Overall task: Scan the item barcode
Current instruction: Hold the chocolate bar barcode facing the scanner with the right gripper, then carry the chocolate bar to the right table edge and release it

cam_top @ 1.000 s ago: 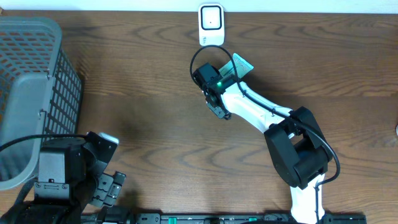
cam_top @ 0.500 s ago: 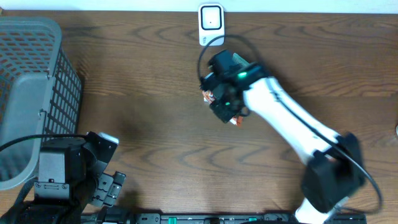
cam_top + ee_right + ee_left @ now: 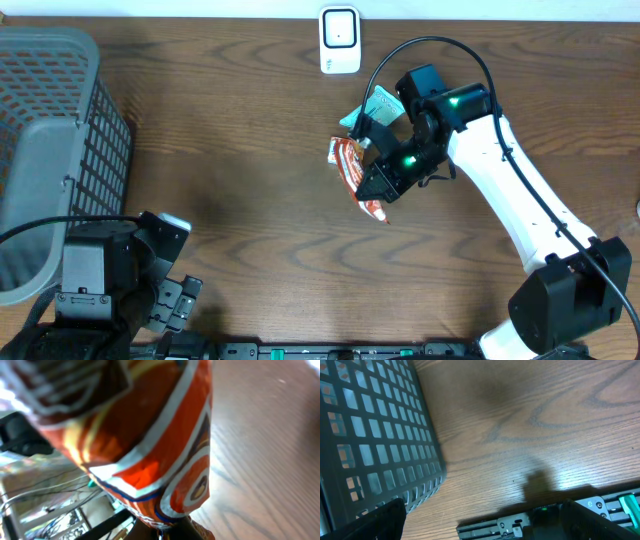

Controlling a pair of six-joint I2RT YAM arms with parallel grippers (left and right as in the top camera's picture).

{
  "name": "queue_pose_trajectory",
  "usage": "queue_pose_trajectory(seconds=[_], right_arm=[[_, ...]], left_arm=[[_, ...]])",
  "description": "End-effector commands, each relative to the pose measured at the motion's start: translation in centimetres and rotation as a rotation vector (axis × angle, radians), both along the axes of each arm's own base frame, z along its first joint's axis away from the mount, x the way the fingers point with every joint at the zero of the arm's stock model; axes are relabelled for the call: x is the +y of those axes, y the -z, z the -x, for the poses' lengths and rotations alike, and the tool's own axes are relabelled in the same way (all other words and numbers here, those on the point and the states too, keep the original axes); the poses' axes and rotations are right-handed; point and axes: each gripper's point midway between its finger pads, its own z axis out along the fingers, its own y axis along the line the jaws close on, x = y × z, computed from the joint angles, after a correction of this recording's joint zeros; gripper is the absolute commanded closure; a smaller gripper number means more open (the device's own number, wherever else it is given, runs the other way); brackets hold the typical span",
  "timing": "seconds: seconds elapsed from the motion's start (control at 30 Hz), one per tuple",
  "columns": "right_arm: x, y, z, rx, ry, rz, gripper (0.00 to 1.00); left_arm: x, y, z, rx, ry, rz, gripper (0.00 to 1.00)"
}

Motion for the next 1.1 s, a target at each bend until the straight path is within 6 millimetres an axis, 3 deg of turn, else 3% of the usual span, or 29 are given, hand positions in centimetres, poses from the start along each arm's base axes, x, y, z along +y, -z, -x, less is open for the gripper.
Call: queue_pose_trajectory(seconds=[0.0, 0.37, 0.47, 0.6, 0.8, 1.07], right_arm=[[0.9, -1.2, 0.4, -0.012, -0.048, -0.095, 0.99], [0.8, -1.2, 0.6, -0.019, -0.070, -0.096, 0.99], [0.1, -0.2, -0.6, -0.075, -0.054, -0.023, 0.99], [-3.0, 2.2, -7.7, -0.341, 0.119, 0.282, 0.99], [-1.5, 1.0, -16.6, -0.686, 0.204, 0.256, 0.99], [-3.3, 3.0, -27.1, -0.978, 0.307, 0.500, 0.99]], left_arm=[[0.1, -0.3, 0.1, -0.010, 0.001, -0.004, 0.02], [0.1, -0.3, 0.1, -0.010, 0.001, -0.004, 0.02], [0.1, -0.3, 0.1, -0.010, 0.001, -0.004, 0.02], [0.1, -0.3, 0.1, -0.010, 0.001, -0.004, 0.02], [0.1, -0.3, 0.1, -0.010, 0.001, -0.004, 0.02], [0.1, -0.3, 0.1, -0.010, 0.001, -0.004, 0.02]])
